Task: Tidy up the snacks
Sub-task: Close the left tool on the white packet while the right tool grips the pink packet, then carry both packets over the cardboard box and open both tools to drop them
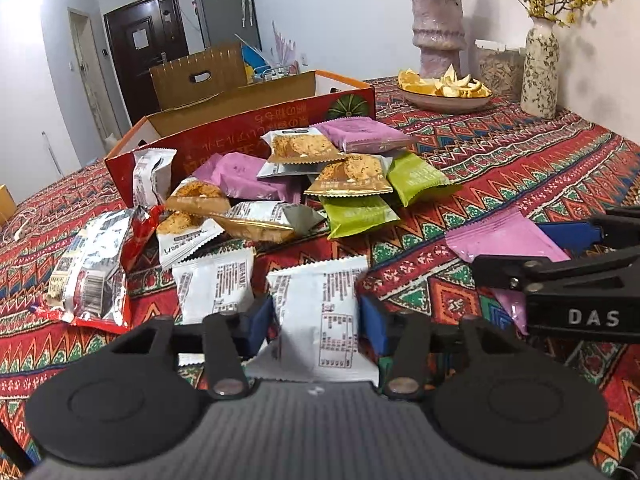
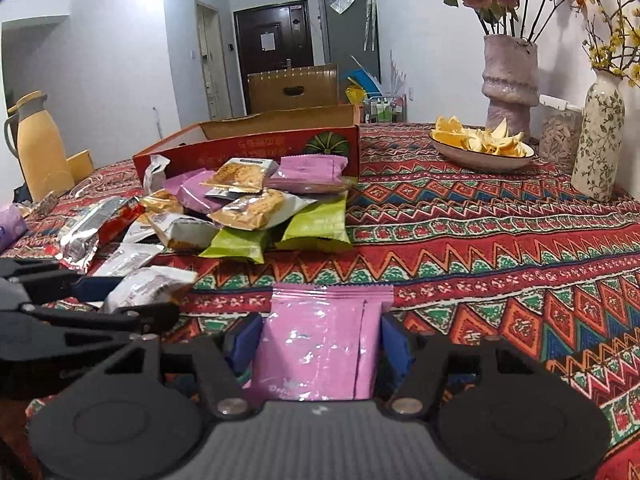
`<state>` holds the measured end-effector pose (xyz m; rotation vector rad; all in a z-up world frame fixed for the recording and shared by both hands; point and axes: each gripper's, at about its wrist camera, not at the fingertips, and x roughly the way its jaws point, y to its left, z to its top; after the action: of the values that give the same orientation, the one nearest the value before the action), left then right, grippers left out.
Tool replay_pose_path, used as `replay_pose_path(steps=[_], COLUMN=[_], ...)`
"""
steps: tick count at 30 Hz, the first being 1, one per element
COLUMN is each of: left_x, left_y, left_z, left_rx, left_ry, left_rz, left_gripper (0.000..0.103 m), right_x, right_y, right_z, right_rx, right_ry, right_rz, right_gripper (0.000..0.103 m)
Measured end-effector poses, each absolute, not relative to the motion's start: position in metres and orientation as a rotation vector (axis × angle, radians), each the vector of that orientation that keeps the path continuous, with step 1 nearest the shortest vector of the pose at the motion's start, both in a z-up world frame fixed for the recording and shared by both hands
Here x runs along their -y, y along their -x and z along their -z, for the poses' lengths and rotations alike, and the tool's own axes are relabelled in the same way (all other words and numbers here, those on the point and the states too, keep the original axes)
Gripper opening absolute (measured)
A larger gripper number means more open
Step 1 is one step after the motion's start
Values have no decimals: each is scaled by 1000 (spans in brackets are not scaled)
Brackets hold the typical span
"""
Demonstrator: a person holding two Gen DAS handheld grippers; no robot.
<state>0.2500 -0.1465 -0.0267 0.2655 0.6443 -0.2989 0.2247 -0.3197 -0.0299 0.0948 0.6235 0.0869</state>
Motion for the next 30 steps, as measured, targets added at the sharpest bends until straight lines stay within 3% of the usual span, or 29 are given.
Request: replay_pose_path(steps=[2, 4, 6, 22, 30], left_x=[147, 145, 143, 77, 30], left_y=[-253, -253, -250, -189, -154], left_z=[26, 27, 27, -8, -37], left_rx=[-653, -649, -641, -582, -529], left_ry=[-251, -230, -222, -101, -44], left_rz=[289, 284, 267, 157, 100], left_gripper=[50, 41, 40, 40, 40], right_x=[323, 323, 321, 309, 293], right_y=[-225, -224, -224, -211, -148], right_z=[31, 32, 33, 35, -1], right_rx=[-635, -630, -630, -591, -507], right_ry=[-109, -105, -95, -29, -5], right_rz=[-94, -94, -88, -71, -88], right_gripper=[65, 66, 66, 61, 61])
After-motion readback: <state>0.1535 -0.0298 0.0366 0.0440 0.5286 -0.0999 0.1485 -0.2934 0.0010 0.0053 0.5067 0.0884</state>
